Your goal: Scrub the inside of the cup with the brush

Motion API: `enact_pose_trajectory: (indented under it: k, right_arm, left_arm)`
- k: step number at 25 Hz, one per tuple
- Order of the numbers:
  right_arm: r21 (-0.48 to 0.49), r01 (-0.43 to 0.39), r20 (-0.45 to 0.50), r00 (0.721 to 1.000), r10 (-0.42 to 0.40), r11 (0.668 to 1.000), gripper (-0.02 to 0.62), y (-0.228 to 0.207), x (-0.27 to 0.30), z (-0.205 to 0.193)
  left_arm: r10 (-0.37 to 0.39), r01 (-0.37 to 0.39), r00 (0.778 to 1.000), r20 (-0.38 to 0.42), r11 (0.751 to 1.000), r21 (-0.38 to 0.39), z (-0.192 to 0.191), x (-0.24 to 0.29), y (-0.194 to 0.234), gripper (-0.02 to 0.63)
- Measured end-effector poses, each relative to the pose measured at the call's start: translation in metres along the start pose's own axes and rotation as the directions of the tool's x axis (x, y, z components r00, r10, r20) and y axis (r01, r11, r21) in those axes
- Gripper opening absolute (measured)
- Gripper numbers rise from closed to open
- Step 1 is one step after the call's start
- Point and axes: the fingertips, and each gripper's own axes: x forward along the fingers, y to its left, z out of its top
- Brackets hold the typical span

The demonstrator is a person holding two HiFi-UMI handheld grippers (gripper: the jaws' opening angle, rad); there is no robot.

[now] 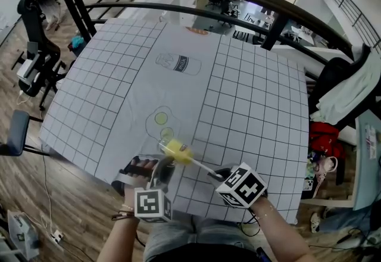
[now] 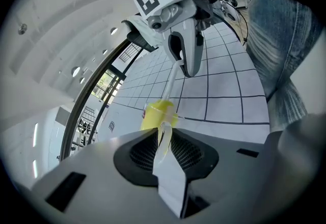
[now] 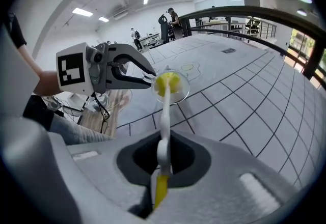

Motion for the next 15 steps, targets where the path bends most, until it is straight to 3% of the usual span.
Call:
enact_pose_trajectory:
  k: [4, 7, 15]
  right_arm:
    - [0.157, -0.132, 0.029, 0.991, 0.129, 0.979, 0.000, 0.010, 0.001, -0.001]
    - [0.261, -0.219, 0.066, 0.976, 0.209, 0.940, 0.000, 0.016, -0.001, 0.000]
    - [0.409, -0.382, 0.162, 0.924, 0.346, 0.829, 0.000, 0.024, -0.004, 0.000]
  left_arm:
    - [-0.003, 0.003, 1.000, 0.001, 1.000, 0.016, -0.002, -0.001, -0.003, 0.087]
    - [-0.002, 0.002, 1.000, 0.001, 1.000, 0.020, -0.003, -0.001, -0.003, 0.087]
    - [-0.013, 0.013, 1.000, -0.007, 0.999, 0.035, -0.005, -0.001, -0.006, 0.089]
